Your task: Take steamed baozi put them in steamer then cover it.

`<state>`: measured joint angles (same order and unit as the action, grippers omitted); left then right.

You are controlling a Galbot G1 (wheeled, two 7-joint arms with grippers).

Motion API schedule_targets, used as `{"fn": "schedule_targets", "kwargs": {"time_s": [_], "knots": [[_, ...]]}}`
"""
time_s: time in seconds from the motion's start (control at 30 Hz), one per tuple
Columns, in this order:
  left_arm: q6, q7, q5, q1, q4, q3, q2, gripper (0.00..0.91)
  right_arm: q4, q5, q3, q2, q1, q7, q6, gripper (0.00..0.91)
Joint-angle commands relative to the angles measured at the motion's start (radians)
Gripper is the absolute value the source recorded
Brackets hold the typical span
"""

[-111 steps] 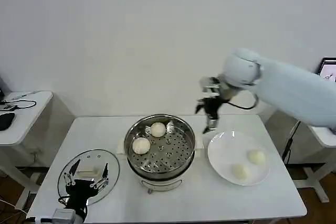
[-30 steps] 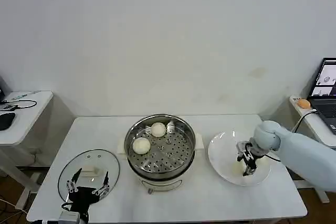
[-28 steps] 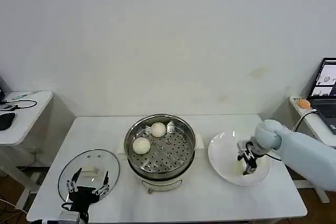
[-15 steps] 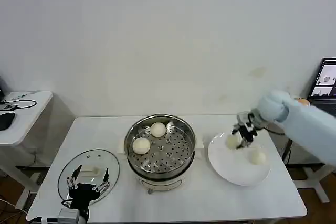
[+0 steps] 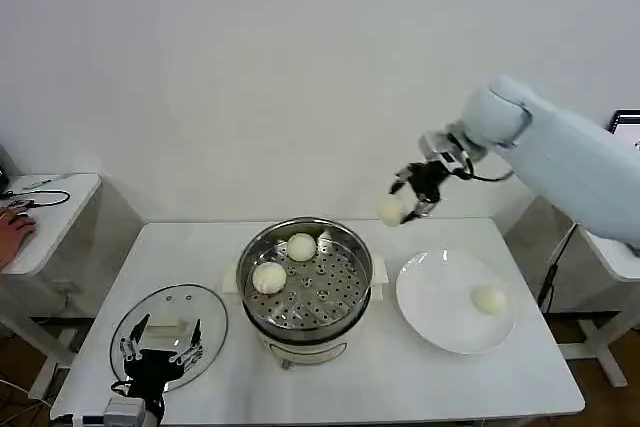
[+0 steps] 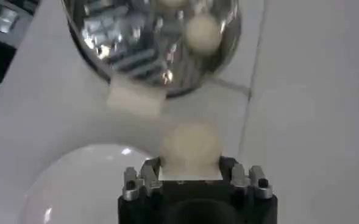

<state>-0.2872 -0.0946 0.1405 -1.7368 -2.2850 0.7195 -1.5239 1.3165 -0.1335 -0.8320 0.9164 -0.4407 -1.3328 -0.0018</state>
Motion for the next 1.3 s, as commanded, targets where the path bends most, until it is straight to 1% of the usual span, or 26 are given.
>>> {"fn": "schedule_targets", "kwargs": {"time_s": [0.03, 0.1, 0.17, 0.2, 0.33, 0.4, 0.57, 0.7, 0.77, 0.8, 1.0, 1.13, 1.17, 1.3], "knots": [[0.0, 0.0, 0.002, -0.002, -0.008, 0.008, -0.002, 0.907, 0.075, -0.01, -0.048, 0.201, -0.017, -0.044, 0.269, 0.645], [0.0, -0.002, 0.001, -0.006, -0.015, 0.01, -0.003, 0.907, 0.117, 0.046, -0.092, 0.226, -0.003, -0.032, 0.301, 0.645], [-0.001, -0.004, -0.001, -0.011, -0.021, 0.009, -0.005, 0.907, 0.137, 0.075, -0.127, 0.244, 0.005, -0.026, 0.308, 0.645], [-0.001, -0.003, 0.0, -0.012, -0.023, 0.008, -0.007, 0.907, 0.15, 0.097, -0.158, 0.261, 0.007, -0.013, 0.314, 0.645], [-0.003, -0.006, 0.001, -0.018, -0.04, -0.001, -0.011, 0.907, 0.167, 0.251, -0.19, 0.306, 0.032, 0.019, 0.359, 0.645], [-0.003, -0.006, 0.003, -0.021, -0.045, -0.002, -0.01, 0.907, 0.161, 0.291, -0.2, 0.32, 0.046, 0.028, 0.377, 0.645], [-0.001, -0.004, 0.002, -0.026, -0.053, 0.006, -0.015, 0.907, 0.181, 0.299, -0.249, 0.334, 0.068, 0.033, 0.376, 0.655], [-0.002, -0.003, 0.002, -0.023, -0.059, 0.008, -0.015, 0.907, 0.185, 0.31, -0.268, 0.338, 0.082, 0.037, 0.376, 0.645], [-0.002, -0.004, 0.002, -0.024, -0.062, 0.008, -0.015, 0.907, 0.196, 0.308, -0.277, 0.339, 0.083, 0.037, 0.376, 0.655], [-0.002, -0.004, 0.002, -0.023, -0.062, 0.008, -0.015, 0.907, 0.197, 0.307, -0.277, 0.338, 0.083, 0.036, 0.375, 0.645], [-0.001, -0.003, 0.004, -0.027, -0.06, 0.001, -0.018, 0.907, 0.195, 0.328, -0.277, 0.341, 0.095, 0.048, 0.377, 0.655], [-0.001, -0.002, 0.003, -0.031, -0.059, 0.005, -0.017, 0.907, 0.18, 0.369, -0.271, 0.346, 0.1, 0.054, 0.386, 0.655], [-0.001, -0.002, 0.003, -0.031, -0.059, 0.006, -0.017, 0.907, 0.182, 0.368, -0.272, 0.344, 0.099, 0.053, 0.386, 0.645], [-0.001, -0.001, 0.003, -0.027, -0.054, 0.007, -0.018, 0.907, 0.206, 0.367, -0.274, 0.335, 0.096, 0.057, 0.385, 0.655]]}}
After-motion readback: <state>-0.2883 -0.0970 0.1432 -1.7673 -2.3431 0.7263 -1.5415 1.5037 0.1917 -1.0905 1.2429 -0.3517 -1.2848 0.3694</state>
